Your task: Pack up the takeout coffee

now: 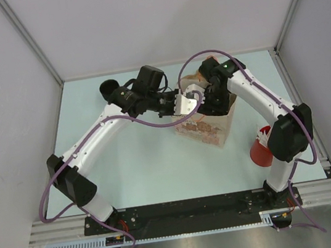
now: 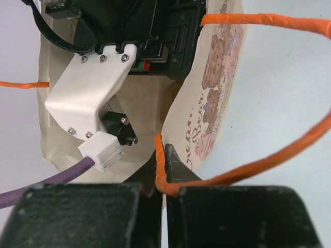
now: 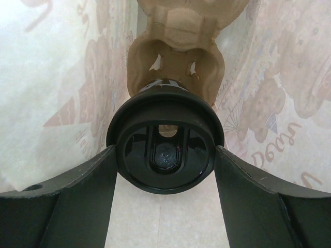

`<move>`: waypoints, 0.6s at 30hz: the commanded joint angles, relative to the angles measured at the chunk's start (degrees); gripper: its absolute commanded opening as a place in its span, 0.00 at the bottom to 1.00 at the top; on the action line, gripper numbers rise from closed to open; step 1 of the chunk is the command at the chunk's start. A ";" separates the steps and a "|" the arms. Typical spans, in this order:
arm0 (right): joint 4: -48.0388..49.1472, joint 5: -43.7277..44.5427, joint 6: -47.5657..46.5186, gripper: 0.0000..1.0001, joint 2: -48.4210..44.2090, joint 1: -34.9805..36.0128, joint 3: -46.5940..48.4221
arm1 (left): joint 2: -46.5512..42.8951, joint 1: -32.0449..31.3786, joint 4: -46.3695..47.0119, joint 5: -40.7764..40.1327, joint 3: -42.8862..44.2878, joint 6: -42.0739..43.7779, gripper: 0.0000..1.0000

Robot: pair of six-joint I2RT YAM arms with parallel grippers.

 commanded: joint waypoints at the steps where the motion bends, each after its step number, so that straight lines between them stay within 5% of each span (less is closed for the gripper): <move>1: -9.10 1.36 1.76 0.29 1.20 -0.66 -0.52 | -2.55 0.30 0.42 -0.76 0.13 0.28 0.00; 18: -6.55 3.47 3.52 0.29 2.70 -0.66 -3.95 | -2.64 0.38 -2.93 -0.85 3.47 1.68 0.00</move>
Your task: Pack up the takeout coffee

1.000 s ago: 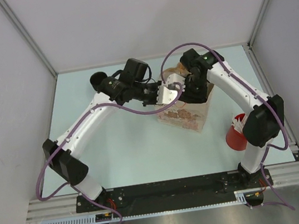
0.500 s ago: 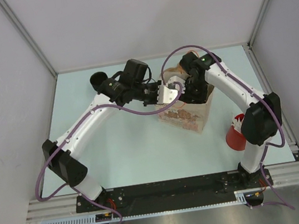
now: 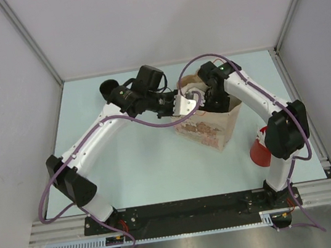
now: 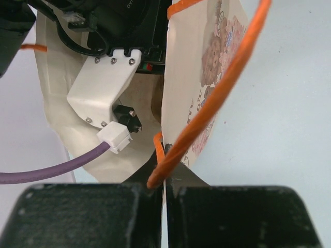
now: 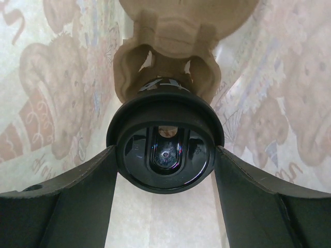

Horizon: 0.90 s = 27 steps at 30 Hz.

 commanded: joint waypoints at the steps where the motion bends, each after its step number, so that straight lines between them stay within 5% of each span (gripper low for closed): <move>1: -6.92 1.88 1.25 0.29 0.21 0.19 -2.22 | -2.74 0.38 0.29 -0.85 2.14 1.14 0.00; 12: -6.04 1.26 1.34 0.29 -0.32 1.16 -3.81 | -2.57 0.47 0.81 -1.20 1.96 0.61 0.00; 27: -10.87 -1.20 -0.42 0.68 -1.46 1.51 9.72 | -2.48 0.38 1.52 -2.78 1.08 -0.09 0.03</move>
